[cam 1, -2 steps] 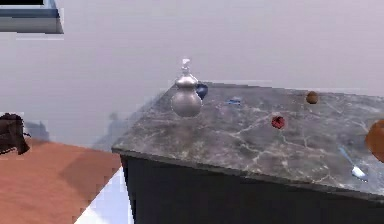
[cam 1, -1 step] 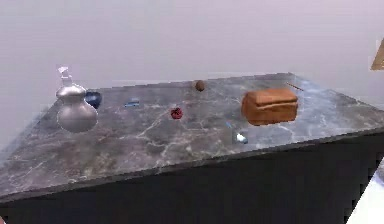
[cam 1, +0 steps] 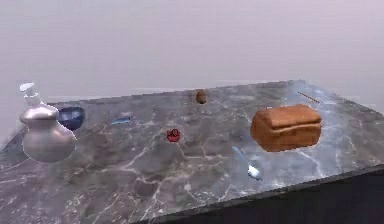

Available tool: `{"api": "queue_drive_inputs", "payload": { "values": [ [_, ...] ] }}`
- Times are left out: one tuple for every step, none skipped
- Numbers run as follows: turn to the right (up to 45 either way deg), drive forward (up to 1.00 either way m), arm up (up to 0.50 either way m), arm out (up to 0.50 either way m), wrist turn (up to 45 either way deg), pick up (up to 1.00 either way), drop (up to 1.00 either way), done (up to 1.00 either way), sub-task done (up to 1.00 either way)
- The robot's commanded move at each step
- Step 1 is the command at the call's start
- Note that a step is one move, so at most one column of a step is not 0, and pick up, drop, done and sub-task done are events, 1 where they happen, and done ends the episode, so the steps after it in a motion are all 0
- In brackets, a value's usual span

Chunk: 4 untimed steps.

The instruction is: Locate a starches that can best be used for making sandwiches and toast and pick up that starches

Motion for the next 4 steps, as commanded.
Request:
{"api": "queue_drive_inputs", "payload": {
  "values": [
    [45.0,0.00,0.00,0.00,0.0,0.00,0.00,0.00,0.00],
    [45.0,0.00,0.00,0.00,0.0,0.00,0.00,0.00,0.00],
    [45.0,0.00,0.00,0.00,0.0,0.00,0.00,0.00,0.00],
    [30.0,0.00,0.00,0.00,0.0,0.00,0.00,0.00,0.00]
  ]
}}
